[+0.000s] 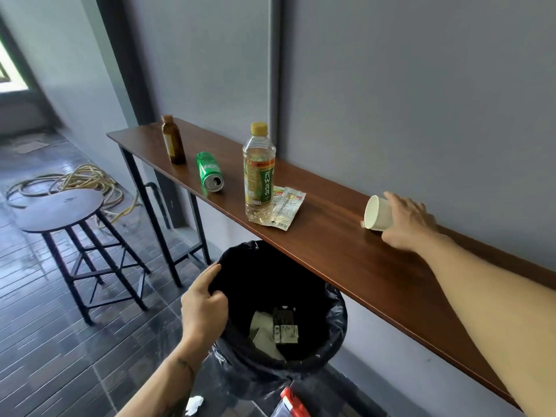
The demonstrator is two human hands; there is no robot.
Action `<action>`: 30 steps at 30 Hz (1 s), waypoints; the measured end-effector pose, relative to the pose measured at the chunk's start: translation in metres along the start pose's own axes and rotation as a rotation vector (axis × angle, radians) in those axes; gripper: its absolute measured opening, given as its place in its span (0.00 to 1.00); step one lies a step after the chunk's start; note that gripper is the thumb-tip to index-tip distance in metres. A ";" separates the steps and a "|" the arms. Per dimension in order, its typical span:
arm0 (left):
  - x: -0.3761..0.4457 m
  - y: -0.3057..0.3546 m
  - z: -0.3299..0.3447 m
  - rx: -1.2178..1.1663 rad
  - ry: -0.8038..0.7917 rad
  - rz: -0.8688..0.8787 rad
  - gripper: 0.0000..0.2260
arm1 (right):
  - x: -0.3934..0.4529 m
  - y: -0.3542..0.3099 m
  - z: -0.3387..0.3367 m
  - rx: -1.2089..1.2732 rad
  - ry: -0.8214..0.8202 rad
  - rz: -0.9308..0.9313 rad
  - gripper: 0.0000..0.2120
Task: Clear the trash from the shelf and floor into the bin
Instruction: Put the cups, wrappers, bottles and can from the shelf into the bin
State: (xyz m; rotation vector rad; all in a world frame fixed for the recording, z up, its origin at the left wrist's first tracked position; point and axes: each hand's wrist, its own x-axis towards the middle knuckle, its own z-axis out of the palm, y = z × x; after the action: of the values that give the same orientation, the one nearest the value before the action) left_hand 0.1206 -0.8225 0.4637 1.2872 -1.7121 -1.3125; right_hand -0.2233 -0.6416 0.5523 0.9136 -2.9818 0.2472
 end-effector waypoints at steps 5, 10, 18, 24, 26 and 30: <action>-0.002 -0.003 -0.001 0.003 0.040 -0.011 0.31 | -0.001 0.002 0.010 -0.022 0.235 -0.133 0.29; 0.005 -0.005 -0.004 0.014 0.045 -0.005 0.31 | -0.021 -0.024 -0.005 0.066 0.358 -0.249 0.26; 0.019 -0.012 -0.029 0.016 0.001 0.008 0.31 | -0.100 -0.138 -0.006 0.314 0.309 -0.504 0.35; 0.030 -0.020 -0.066 0.014 -0.023 0.022 0.30 | -0.159 -0.219 0.039 0.253 0.147 -0.601 0.33; 0.034 -0.024 -0.080 0.014 -0.035 0.016 0.31 | -0.169 -0.239 0.059 0.218 0.048 -0.571 0.33; 0.040 -0.029 -0.099 0.018 -0.065 0.013 0.32 | -0.181 -0.258 0.090 0.155 -0.101 -0.464 0.34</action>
State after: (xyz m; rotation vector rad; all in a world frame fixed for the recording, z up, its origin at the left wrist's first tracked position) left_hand 0.2044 -0.8952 0.4643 1.2544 -1.7770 -1.3478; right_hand 0.0740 -0.7661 0.4908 1.6375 -2.7529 0.4318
